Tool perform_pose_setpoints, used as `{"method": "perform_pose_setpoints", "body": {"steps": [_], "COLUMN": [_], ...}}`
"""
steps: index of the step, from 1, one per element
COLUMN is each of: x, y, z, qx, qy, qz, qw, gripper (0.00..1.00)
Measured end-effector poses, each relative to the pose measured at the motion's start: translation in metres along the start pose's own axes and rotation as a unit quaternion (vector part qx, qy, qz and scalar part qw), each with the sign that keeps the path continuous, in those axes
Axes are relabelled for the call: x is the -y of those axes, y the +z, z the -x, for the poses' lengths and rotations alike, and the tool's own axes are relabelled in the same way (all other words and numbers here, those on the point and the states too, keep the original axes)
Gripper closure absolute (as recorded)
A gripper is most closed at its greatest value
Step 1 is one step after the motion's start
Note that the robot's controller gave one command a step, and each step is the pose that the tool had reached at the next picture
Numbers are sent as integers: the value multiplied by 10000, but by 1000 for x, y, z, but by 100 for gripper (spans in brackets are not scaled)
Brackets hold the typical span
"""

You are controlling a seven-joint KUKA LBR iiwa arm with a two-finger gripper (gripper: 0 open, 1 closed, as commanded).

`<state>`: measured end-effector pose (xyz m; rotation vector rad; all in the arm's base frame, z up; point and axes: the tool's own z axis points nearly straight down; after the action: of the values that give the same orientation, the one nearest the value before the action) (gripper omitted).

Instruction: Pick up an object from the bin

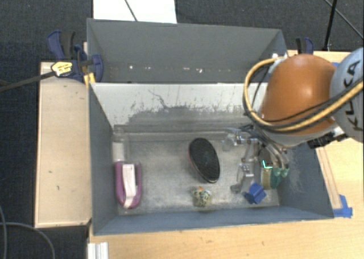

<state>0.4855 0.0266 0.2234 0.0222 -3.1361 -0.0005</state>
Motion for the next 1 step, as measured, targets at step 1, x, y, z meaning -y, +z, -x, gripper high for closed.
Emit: {"method": "perform_pose_setpoints", "body": {"steps": [1], "x": [-23], "y": [47], "z": [34], "qx": [20], "qy": [-1108], "qz": [0], "qw": [9938], "gripper": [0]}}
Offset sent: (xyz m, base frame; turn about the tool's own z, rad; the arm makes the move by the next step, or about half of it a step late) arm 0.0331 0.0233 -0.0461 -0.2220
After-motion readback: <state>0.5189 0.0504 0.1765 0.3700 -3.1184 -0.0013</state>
